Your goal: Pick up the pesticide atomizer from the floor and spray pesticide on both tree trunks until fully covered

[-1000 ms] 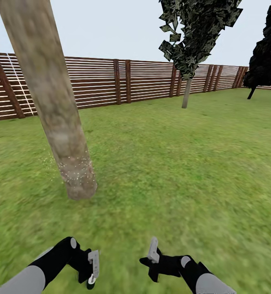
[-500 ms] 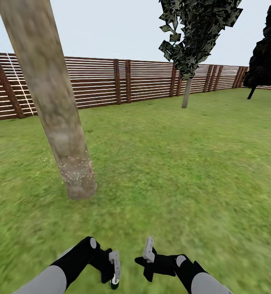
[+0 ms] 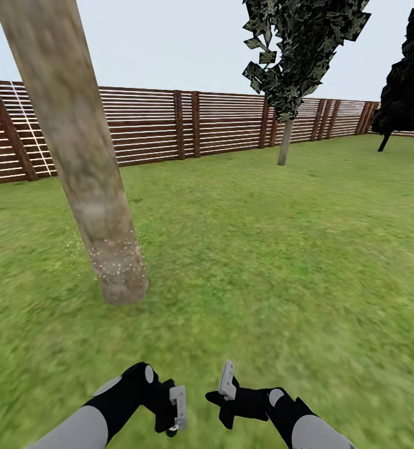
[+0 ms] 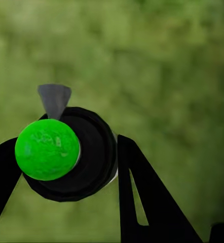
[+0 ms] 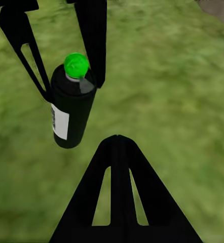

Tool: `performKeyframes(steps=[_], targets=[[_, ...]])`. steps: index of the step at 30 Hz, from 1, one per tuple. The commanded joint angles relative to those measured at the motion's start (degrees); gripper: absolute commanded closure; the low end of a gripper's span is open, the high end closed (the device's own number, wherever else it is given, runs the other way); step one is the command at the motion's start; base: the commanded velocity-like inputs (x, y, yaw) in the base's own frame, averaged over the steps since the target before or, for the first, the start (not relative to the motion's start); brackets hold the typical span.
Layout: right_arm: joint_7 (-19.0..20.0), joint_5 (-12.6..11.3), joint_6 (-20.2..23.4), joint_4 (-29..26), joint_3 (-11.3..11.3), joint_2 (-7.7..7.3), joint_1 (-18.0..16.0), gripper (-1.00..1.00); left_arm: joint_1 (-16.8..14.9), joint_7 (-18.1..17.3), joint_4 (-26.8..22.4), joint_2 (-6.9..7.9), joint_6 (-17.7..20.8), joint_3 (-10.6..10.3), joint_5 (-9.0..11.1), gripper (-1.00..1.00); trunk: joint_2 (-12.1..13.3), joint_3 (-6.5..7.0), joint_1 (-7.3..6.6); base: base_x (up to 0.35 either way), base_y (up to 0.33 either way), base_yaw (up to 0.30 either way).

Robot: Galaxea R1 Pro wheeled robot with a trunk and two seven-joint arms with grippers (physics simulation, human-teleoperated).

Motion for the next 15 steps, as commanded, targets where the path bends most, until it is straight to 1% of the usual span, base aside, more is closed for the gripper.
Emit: performKeyframes(steps=[1, 3, 6, 8, 11, 15], targets=[[0.4, 0.4, -0.1, -0.1, -0.5, 0.06, 0.0, 1.00, 0.0, -0.1, -0.1, -0.01, 0.6, -0.1, 0.0, 1.00, 0.0, -0.05, -0.01, 0.000, 0.000, 0.000], [0.4, 0.4, -0.1, -0.1, -0.5, 0.06, 0.0, 1.00, 0.0, 0.2, -0.1, -0.12, 0.5, 0.0, 0.2, 1.00, 0.0, -0.05, -0.01, 0.000, 0.000, 0.000], [0.4, 0.4, -0.1, -0.1, -0.5, 0.06, 0.0, 1.00, 0.0, 0.4, -0.1, -0.83, 0.4, 0.0, 0.3, 1.00, 0.0, -0.05, -0.01, 0.000, 0.000, 0.000], [0.4, 0.4, -0.1, -0.1, -0.5, 0.06, -0.1, 1.00, 0.1, 2.9, 0.0, -1.80, 0.3, 0.2, 0.5, 1.00, 0.0, -0.05, -0.01, 0.000, 0.000, 0.000], [0.4, 0.4, -0.1, -0.1, -0.5, 0.06, -0.1, 1.00, 0.1, 3.2, -0.1, -2.07, 0.3, 0.2, 0.7, 1.00, 0.0, -0.05, -0.01, 0.000, 0.000, 0.000], [0.4, 0.4, -0.1, -0.1, -0.5, 0.06, -0.1, 1.00, 0.1, 3.4, 0.0, -3.54, 0.3, 0.2, 0.7, 1.00, 0.0, -0.05, -0.01, 0.000, 0.000, 0.000]])
